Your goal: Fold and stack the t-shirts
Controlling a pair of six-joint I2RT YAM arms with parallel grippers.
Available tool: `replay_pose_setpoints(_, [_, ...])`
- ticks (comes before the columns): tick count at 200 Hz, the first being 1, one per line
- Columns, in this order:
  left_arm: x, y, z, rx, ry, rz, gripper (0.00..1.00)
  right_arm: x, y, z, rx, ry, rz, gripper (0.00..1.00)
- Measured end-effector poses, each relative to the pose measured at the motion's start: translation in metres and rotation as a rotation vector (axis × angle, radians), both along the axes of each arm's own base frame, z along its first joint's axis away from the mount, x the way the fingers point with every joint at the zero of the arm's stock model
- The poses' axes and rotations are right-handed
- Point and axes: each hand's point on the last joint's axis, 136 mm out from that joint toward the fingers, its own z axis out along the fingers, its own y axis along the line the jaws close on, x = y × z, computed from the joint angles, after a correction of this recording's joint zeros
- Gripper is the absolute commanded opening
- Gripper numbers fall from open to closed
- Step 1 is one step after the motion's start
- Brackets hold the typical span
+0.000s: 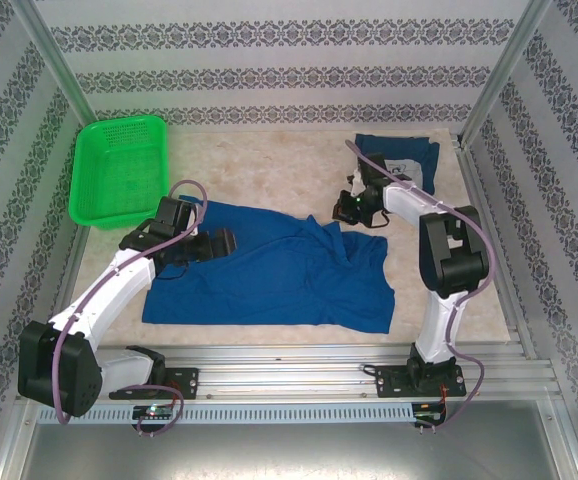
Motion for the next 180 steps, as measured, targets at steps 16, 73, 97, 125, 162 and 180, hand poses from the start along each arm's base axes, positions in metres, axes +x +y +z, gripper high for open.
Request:
replay_pose_setpoints(16, [-0.001, 0.000, -0.002, 0.001, 0.005, 0.001, 1.00, 0.007, 0.000, 0.023, 0.003, -0.063, 0.001, 0.00])
replay_pose_setpoints(73, [-0.004, 0.001, -0.007, 0.002, 0.018, 0.004, 1.00, 0.028, -0.011, 0.066, -0.026, -0.209, 0.003, 0.00])
replay_pose_setpoints(97, [-0.005, 0.001, -0.011, 0.003, 0.024, 0.004, 1.00, 0.037, -0.017, 0.074, -0.084, -0.245, 0.014, 0.00])
replay_pose_setpoints(125, [-0.007, 0.002, -0.013, 0.004, 0.029, 0.004, 1.00, 0.049, -0.025, 0.080, -0.150, -0.293, 0.011, 0.00])
replay_pose_setpoints(162, [-0.009, 0.002, -0.017, 0.006, 0.040, 0.005, 1.00, 0.055, -0.037, 0.074, -0.180, -0.284, -0.014, 0.04])
replay_pose_setpoints(180, [-0.011, 0.003, -0.020, 0.007, 0.047, 0.006, 1.00, 0.052, -0.034, 0.068, -0.182, -0.279, 0.005, 0.04])
